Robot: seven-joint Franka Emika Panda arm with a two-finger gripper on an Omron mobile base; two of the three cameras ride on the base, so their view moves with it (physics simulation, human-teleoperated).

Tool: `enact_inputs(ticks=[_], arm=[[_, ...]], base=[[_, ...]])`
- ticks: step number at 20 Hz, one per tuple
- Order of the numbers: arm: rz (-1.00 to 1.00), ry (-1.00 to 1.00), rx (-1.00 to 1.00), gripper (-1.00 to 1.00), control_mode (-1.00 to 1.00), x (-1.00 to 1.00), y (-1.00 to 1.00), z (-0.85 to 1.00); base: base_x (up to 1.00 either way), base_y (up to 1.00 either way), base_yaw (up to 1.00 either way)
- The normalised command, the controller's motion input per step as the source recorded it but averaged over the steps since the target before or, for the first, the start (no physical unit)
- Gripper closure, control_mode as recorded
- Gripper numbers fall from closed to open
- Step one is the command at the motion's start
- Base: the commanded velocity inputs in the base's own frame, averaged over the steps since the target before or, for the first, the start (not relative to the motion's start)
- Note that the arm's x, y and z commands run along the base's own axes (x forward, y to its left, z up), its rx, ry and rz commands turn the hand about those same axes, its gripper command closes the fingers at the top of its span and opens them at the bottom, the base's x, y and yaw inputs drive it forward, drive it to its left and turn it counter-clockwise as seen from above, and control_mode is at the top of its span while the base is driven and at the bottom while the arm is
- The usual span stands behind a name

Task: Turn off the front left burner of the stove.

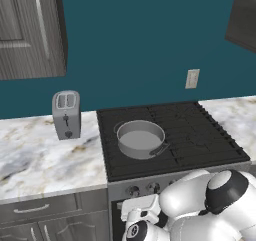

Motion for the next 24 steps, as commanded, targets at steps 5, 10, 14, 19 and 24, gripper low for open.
enact_inputs(ticks=[5, 10, 14, 19, 24], arm=[[0.00, 0.00, 0.00, -1.00, -1.00, -0.01, 0.02, 0.01], [0.00, 0.00, 0.00, -1.00, -1.00, 0.00, 0.00, 0.00], [0.01, 0.01, 0.00, -1.00, -1.00, 0.00, 0.06, 0.00], [0.03, 0.02, 0.00, -1.00, -1.00, -0.01, 0.16, 0.00], [0.02, 0.05, 0.00, -1.00, -1.00, 0.02, 0.01, 0.00]], base=[[0.00, 0.00, 0.00], [0.00, 0.00, 0.00], [0.00, 0.00, 0.00], [0.00, 0.00, 0.00], [0.00, 0.00, 0.00]])
